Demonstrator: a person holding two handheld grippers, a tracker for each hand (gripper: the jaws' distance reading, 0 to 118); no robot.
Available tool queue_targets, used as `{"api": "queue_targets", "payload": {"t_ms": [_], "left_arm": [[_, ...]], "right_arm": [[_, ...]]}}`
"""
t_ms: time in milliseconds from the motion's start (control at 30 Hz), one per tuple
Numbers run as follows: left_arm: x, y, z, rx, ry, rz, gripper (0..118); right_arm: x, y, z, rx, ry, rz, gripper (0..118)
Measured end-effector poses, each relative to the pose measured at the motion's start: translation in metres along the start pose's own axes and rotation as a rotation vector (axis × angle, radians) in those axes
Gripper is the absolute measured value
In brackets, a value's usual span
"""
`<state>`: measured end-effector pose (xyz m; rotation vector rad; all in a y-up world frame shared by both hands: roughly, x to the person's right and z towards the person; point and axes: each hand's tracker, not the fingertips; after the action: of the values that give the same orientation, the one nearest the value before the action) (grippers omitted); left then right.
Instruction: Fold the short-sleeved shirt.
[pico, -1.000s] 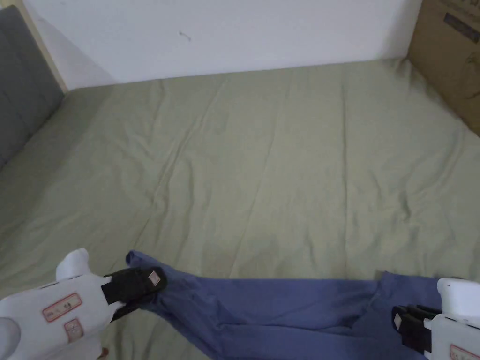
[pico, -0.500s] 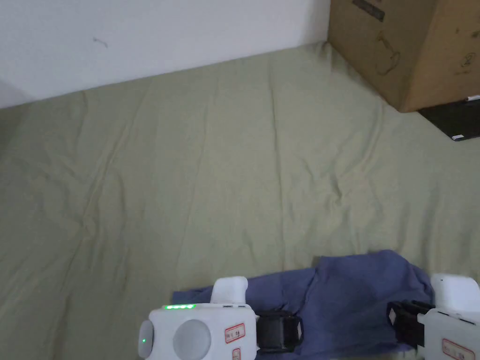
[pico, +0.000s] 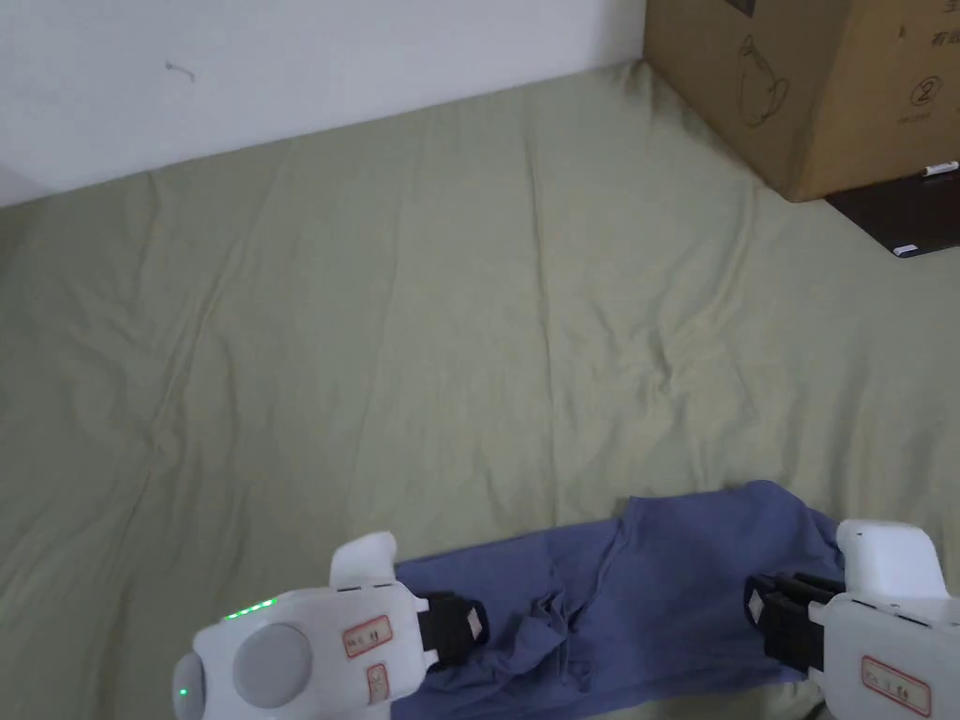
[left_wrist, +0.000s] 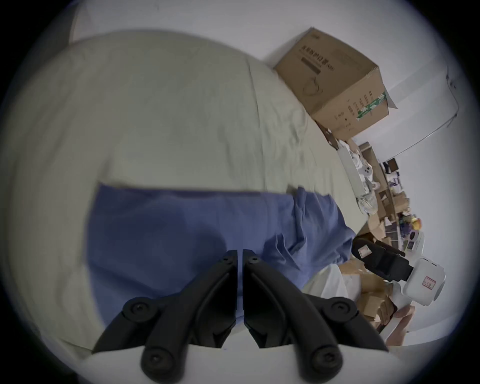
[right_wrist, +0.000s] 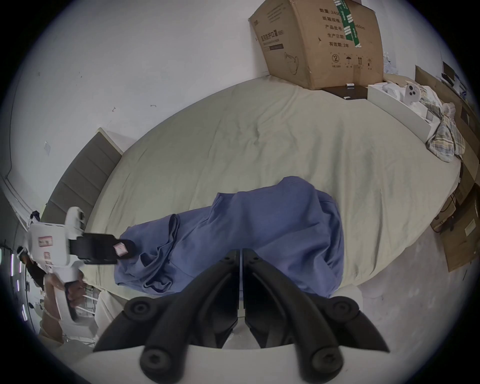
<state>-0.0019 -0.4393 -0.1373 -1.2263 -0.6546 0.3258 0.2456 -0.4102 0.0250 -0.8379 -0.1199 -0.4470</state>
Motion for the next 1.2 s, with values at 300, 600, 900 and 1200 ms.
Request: {"api": "queue_targets", "payload": {"t_ms": [300,600,900,1200], "left_arm": [[0.039,-0.030,-0.024,-0.106,-0.067,-0.106,4],[0.004,-0.013,0.052,0.050,-0.202,-0.015,10],[-0.129,-0.016,0.115,0.205,-0.182,0.220,115],[-0.165,-0.012,0.074,0.158,-0.487,0.417,115]], "right_arm": [[0.010,-0.003,-0.002,-0.016,-0.001,-0.014,3],[-0.004,0.001,-0.005,-0.032,-0.012,0.025,3],[-0.037,0.007,-0.015,-0.050,0.007,0.099,3],[-0.069,0.011,-0.028,-0.085,0.014,0.181,3]]}}
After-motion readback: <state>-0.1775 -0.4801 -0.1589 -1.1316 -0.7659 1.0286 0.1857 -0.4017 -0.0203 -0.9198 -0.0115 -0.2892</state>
